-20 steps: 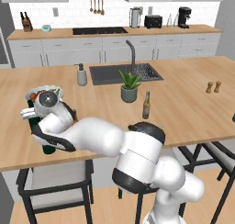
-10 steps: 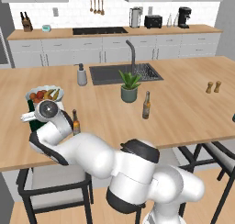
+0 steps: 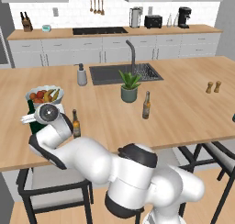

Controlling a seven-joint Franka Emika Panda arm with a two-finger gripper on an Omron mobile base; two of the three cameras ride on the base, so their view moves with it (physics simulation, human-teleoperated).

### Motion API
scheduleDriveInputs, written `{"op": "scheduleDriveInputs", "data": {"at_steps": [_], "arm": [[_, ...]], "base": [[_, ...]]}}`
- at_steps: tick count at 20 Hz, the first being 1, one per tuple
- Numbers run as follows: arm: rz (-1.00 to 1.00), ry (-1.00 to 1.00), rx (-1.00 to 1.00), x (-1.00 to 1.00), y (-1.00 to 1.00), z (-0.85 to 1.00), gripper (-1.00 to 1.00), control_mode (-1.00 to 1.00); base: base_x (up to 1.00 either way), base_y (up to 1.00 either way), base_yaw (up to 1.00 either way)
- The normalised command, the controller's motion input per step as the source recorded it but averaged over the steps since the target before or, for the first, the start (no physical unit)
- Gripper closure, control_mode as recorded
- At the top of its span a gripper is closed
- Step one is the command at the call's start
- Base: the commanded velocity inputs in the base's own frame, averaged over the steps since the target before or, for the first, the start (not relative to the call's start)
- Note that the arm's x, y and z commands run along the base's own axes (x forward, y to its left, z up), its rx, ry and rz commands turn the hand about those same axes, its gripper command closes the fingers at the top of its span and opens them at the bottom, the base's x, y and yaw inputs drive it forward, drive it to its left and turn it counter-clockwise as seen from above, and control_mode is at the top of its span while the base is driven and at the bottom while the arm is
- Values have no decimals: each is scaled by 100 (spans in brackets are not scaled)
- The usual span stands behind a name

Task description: Move the plastic bottles in the middle to the plastics group, and the glass bottles in the middle to the glass group.

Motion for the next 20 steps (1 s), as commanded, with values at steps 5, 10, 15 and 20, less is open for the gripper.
{"op": "scheduleDriveInputs", "data": {"at_steps": [5,10,15,20], "arm": [[0,0,2,0,-5,0,100,-100],[0,0,3,0,-6,-1,100,-100],[0,0,0,0,0,-8,100,-100],[0,0,0,0,0,0,100,-100]], "base": [[0,0,0],[0,0,0],[0,0,0],[0,0,0]]}}
